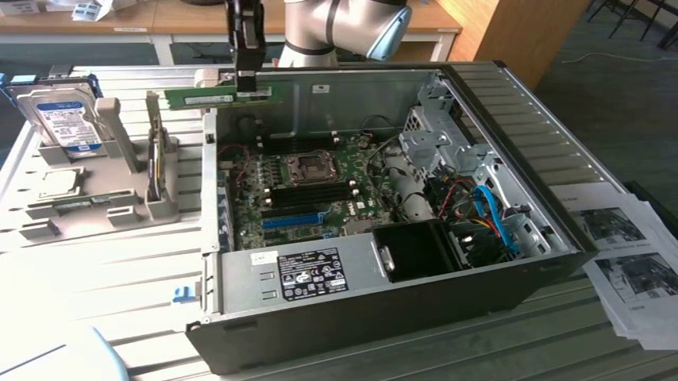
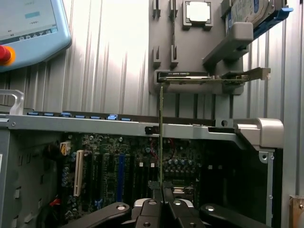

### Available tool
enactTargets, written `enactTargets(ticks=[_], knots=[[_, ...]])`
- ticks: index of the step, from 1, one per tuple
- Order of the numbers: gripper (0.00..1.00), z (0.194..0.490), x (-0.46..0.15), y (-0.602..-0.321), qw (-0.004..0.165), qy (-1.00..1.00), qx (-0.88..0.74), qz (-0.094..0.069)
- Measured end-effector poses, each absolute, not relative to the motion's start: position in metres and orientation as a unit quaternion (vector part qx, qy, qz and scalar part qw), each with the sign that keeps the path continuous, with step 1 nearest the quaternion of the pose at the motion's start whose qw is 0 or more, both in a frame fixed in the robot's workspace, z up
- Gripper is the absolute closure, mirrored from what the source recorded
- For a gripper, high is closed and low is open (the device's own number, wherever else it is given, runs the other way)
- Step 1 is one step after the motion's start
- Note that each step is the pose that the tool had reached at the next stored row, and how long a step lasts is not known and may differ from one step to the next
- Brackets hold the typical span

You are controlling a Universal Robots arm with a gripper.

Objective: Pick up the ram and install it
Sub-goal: 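Pick up the ram and move it above insertion slot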

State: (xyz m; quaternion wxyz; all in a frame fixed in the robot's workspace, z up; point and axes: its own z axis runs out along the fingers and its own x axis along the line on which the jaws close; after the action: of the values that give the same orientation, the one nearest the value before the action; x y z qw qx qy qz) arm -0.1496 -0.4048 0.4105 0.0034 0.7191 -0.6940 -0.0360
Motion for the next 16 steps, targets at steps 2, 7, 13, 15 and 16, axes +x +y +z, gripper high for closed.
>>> enactTargets(ticks=[2,7,13,15,16], knots=[[0.89,0.410,-0.146,-0.405,0.003,-0.694,0.719,-0.036],[0.89,0.410,-0.137,-0.405,0.004,-0.694,0.719,-0.036],[0.89,0.410,-0.127,-0.405,0.004,-0.694,0.719,-0.037],[0.89,0.410,-0.124,-0.405,0.004,-0.694,0.719,-0.037],[0.89,0.410,-0.122,-0.405,0.004,-0.694,0.719,-0.037]])
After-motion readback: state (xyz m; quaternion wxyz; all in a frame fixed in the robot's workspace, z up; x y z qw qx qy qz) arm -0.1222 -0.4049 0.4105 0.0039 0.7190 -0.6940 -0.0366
